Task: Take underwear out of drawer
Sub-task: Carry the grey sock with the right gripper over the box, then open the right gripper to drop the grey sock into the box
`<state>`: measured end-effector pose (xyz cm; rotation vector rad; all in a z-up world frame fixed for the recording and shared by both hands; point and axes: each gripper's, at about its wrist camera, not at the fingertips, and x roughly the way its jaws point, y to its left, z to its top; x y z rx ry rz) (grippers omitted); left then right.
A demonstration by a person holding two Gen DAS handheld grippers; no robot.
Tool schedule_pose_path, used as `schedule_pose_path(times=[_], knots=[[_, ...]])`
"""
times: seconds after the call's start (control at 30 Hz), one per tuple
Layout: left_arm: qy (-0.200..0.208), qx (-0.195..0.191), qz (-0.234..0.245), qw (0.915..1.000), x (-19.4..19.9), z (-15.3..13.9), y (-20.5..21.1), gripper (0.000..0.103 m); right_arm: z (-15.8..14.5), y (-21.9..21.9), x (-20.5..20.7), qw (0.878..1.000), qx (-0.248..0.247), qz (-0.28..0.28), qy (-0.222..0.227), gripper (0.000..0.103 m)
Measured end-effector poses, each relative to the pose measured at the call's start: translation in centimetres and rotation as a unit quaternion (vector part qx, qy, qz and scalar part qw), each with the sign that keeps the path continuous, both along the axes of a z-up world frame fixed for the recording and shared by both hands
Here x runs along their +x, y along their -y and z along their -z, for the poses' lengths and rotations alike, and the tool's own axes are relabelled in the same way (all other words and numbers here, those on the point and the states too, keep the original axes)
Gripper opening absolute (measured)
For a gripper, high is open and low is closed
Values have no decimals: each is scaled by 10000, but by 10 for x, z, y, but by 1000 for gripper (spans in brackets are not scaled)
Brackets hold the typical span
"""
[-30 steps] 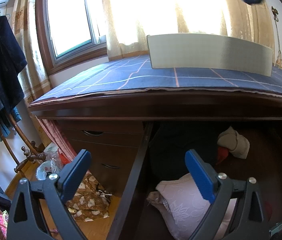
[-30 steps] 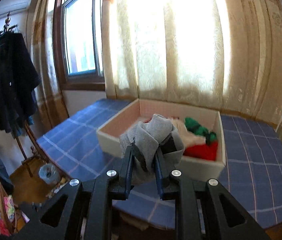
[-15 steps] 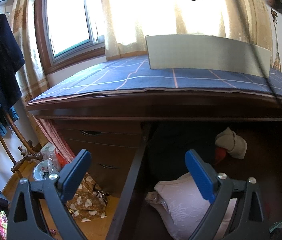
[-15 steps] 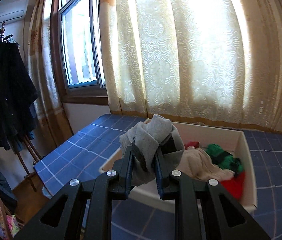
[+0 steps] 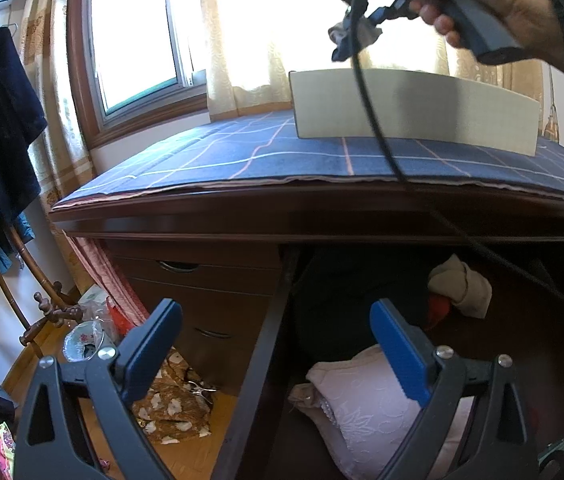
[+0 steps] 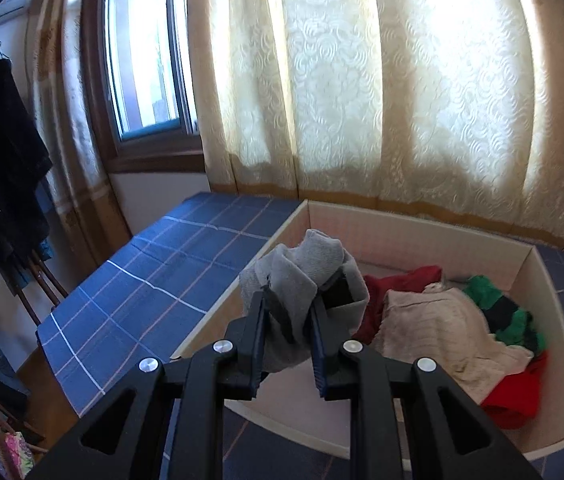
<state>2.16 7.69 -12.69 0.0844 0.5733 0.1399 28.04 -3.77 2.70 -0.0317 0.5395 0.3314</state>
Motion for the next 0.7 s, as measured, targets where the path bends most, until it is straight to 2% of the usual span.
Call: schedule_pose_path(times=[0.37, 0.5, 0.6, 0.7], knots=[[-11, -1, 19, 10000, -1, 0, 0, 97, 32, -23, 46, 9981, -119, 96, -589, 22], [-12, -11, 50, 10000, -1, 0, 0, 97, 46, -23, 61, 9959, -5, 147, -897, 22], [-21, -18, 67, 10000, 0, 0, 0, 97, 55, -28, 66, 9949, -163, 118, -991, 22], [-27, -24, 73, 10000, 0, 0, 0, 97, 62, -30, 72, 9936, -108, 133, -1117, 22]])
